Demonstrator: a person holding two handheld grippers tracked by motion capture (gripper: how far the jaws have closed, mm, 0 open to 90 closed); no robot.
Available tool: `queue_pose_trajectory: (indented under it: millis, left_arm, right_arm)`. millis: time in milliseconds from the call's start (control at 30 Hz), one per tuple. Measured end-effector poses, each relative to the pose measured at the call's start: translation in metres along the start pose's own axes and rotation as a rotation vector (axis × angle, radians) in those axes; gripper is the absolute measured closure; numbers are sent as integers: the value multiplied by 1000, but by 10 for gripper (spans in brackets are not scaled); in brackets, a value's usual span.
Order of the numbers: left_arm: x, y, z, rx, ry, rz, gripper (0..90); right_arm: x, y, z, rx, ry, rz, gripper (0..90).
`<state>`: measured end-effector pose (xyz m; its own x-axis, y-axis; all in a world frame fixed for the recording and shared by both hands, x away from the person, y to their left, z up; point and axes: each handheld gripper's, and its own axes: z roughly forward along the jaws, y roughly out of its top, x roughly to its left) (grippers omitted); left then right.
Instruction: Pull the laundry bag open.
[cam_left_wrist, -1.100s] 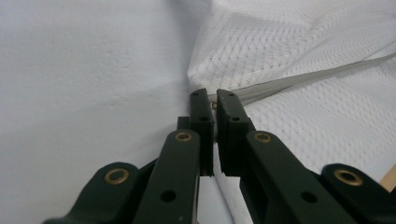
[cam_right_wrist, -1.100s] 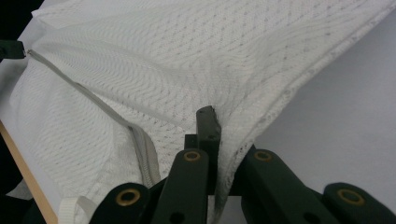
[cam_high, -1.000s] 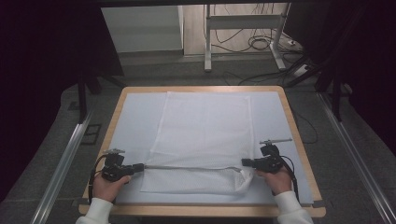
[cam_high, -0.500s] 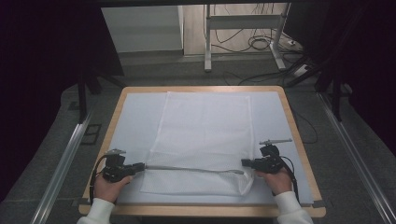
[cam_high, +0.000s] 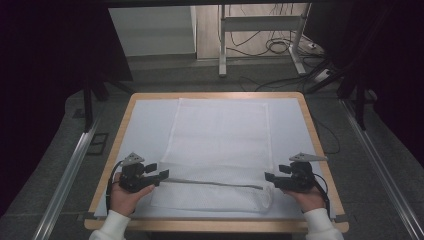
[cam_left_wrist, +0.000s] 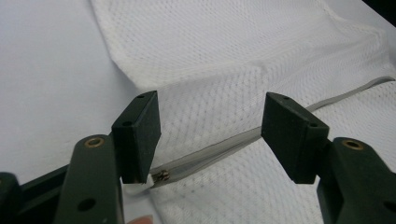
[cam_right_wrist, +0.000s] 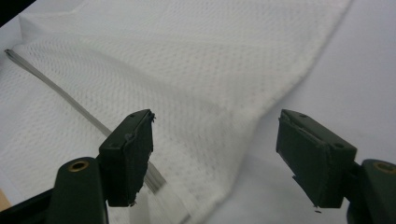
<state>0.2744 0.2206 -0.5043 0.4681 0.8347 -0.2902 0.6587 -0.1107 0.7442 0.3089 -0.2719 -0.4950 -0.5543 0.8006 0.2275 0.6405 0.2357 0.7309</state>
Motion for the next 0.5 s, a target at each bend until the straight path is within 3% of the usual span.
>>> queue_pose_trajectory:
  millis: [200, 500]
  left_arm:
    - [-8, 12, 9, 13, -9, 8, 359]
    - [-5, 10, 7, 21, -10, 9, 379]
  right_arm:
    - [-13, -7, -9, -11, -11, 9, 251]
    - [-12, -6, -7, -27, -10, -14, 250]
